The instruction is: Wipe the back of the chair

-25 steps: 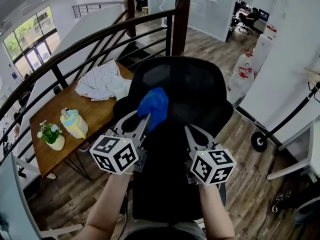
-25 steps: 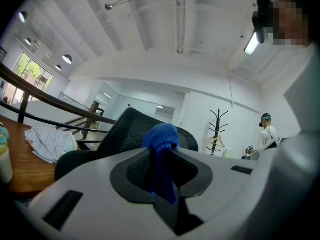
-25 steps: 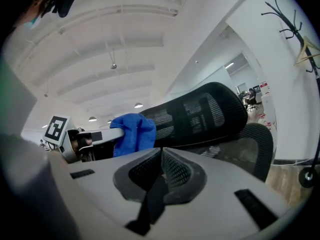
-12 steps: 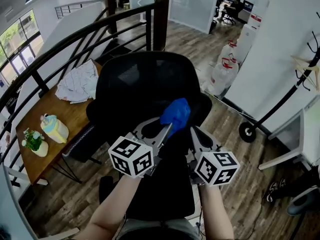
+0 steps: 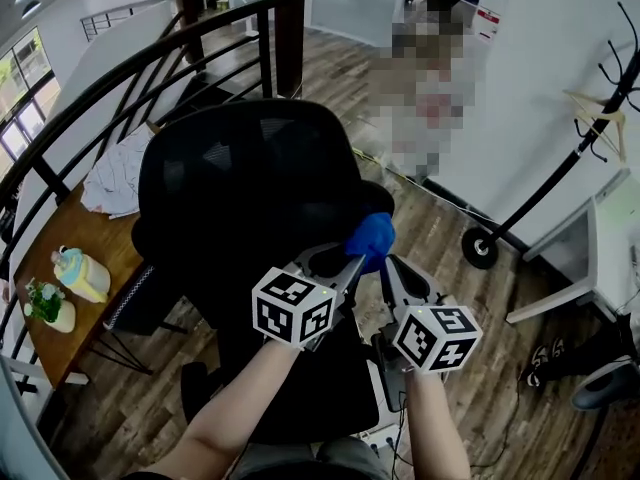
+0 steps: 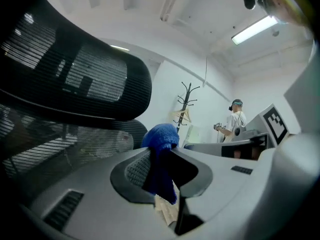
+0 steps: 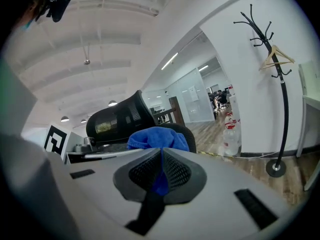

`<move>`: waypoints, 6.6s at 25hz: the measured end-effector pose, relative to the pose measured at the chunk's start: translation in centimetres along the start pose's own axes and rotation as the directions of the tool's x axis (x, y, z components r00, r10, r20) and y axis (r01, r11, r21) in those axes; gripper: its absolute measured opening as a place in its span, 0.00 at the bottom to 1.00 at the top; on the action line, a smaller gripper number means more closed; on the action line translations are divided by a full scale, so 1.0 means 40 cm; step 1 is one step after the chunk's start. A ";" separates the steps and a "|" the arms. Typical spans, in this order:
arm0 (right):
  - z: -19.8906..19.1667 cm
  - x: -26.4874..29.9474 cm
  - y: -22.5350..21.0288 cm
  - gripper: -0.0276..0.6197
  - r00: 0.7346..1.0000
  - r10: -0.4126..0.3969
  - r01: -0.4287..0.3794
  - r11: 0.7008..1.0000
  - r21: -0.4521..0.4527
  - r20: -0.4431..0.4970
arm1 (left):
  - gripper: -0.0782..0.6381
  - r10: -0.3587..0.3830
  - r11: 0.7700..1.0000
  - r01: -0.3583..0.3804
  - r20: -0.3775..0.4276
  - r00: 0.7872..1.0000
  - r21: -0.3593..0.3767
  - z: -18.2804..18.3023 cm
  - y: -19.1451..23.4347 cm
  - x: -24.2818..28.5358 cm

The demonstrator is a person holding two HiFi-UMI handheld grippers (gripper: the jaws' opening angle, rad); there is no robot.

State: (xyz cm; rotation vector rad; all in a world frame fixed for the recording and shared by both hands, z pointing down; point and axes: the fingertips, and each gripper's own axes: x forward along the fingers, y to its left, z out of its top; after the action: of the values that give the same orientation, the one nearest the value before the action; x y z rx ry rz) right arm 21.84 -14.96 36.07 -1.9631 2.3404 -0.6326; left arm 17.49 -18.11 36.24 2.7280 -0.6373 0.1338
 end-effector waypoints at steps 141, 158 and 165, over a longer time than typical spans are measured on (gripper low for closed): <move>-0.169 0.025 -0.098 0.09 0.994 0.010 0.005 0.991 0.137 -0.108 | 0.22 0.136 0.984 -0.143 -0.070 0.988 -0.109 -0.137 0.028 0.035; -0.222 0.096 -0.113 0.09 0.986 0.035 -0.011 0.989 0.145 -0.164 | 0.22 0.174 0.970 -0.191 -0.120 0.977 -0.150 -0.206 0.106 0.072; -0.230 0.131 -0.055 0.09 0.980 0.085 -0.060 0.988 0.140 -0.182 | 0.22 0.217 0.958 -0.233 -0.108 0.970 -0.165 -0.198 0.143 0.027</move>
State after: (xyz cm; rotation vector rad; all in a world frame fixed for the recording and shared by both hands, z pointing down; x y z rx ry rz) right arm 20.30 -17.55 46.45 -1.8259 2.3877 -0.9820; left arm 15.76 -20.68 45.57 2.4584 -0.8887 0.2398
